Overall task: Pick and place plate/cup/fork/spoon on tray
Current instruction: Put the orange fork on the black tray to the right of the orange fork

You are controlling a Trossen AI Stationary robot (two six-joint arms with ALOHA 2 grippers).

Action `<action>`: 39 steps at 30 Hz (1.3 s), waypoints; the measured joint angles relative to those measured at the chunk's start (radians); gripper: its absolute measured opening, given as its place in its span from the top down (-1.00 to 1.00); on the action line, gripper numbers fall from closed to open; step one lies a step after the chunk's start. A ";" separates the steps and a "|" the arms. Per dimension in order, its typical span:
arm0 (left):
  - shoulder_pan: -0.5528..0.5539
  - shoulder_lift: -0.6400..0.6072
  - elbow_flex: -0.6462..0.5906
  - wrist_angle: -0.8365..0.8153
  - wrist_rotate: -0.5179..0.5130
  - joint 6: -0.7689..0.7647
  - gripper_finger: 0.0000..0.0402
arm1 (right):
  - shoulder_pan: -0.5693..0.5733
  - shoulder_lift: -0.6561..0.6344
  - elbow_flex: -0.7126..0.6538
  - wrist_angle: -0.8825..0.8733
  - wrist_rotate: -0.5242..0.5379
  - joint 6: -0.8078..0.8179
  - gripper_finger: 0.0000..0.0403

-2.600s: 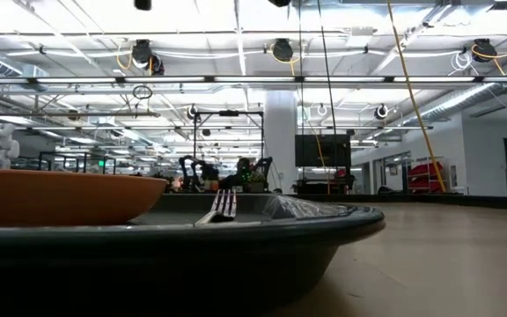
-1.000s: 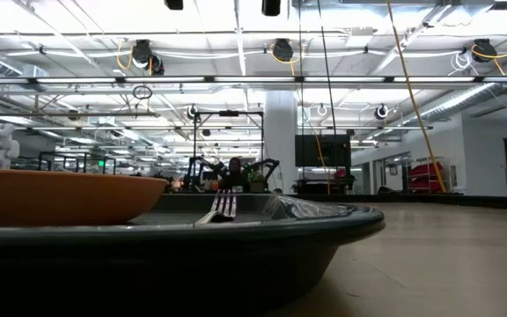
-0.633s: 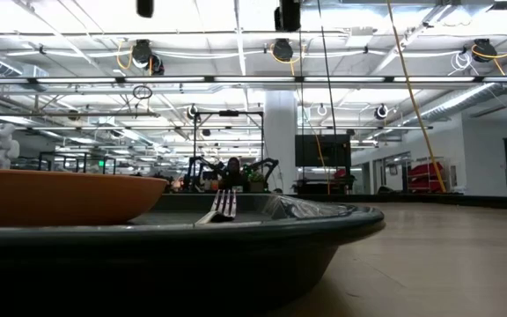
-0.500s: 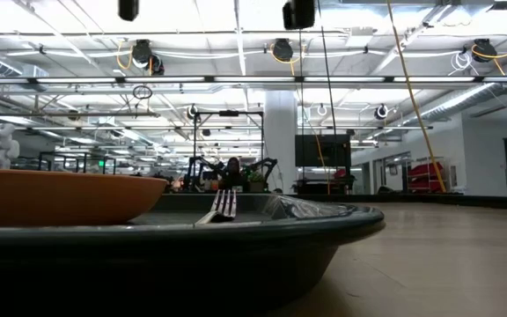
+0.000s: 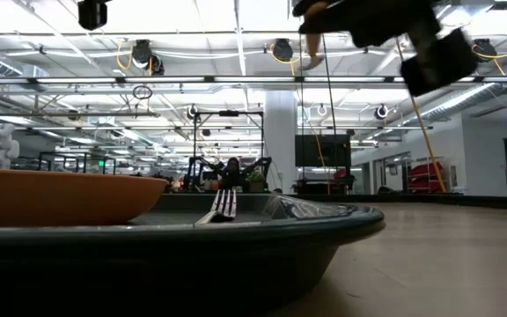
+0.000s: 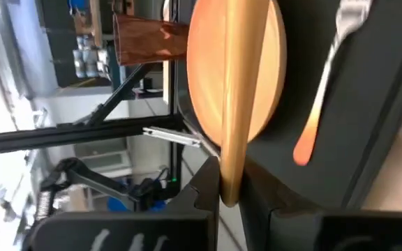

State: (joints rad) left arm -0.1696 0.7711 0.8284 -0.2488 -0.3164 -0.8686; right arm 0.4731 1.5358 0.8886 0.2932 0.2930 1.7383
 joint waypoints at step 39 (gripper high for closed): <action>0.001 0.007 0.000 -0.098 0.163 0.089 0.24 | -0.116 0.429 0.219 0.063 -0.556 0.369 0.91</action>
State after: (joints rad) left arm -0.1684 0.7784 0.8284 -0.3468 -0.1533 -0.7798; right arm 0.3572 1.9648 1.1080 0.3565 -0.2633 2.1078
